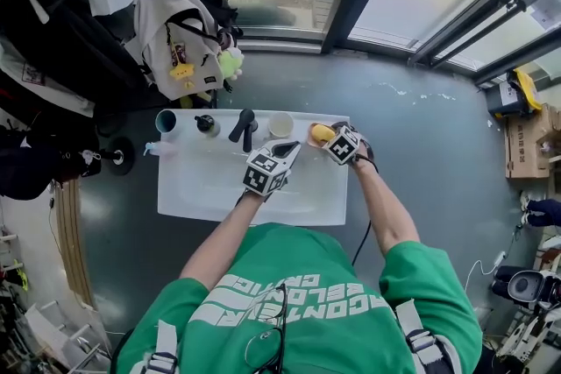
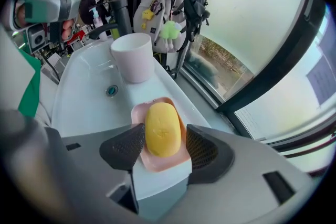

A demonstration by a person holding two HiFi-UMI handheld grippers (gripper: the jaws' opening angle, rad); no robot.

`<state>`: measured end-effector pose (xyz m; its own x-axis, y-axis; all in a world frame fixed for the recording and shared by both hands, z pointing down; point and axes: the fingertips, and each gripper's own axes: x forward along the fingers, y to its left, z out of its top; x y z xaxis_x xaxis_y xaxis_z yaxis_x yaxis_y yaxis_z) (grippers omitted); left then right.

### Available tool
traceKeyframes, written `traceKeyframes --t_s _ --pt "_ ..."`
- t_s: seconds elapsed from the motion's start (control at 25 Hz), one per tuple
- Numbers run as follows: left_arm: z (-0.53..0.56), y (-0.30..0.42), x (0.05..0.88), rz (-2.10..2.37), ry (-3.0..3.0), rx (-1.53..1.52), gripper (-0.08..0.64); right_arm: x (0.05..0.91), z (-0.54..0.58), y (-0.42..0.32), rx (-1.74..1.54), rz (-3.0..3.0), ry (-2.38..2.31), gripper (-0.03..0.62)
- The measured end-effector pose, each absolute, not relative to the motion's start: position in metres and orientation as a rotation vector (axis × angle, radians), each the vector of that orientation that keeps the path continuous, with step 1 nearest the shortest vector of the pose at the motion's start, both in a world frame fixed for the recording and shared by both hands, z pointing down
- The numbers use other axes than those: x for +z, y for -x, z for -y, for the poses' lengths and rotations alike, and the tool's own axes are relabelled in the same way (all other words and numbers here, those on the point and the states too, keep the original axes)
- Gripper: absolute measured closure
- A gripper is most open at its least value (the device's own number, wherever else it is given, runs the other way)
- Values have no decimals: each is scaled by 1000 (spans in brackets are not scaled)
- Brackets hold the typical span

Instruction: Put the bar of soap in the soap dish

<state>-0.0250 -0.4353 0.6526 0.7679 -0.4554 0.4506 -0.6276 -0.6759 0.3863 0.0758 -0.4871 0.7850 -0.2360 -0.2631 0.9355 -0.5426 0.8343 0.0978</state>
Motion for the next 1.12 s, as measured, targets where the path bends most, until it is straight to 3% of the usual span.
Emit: traceKeyframes --t_s 0.52,1.12 --pt "418 15 627 860 -2484 403 551 705 451 -78 397 2054 -898 354" --pt "373 -3 571 945 -2554 303 551 589 368 -77 368 2278 -1213 521"
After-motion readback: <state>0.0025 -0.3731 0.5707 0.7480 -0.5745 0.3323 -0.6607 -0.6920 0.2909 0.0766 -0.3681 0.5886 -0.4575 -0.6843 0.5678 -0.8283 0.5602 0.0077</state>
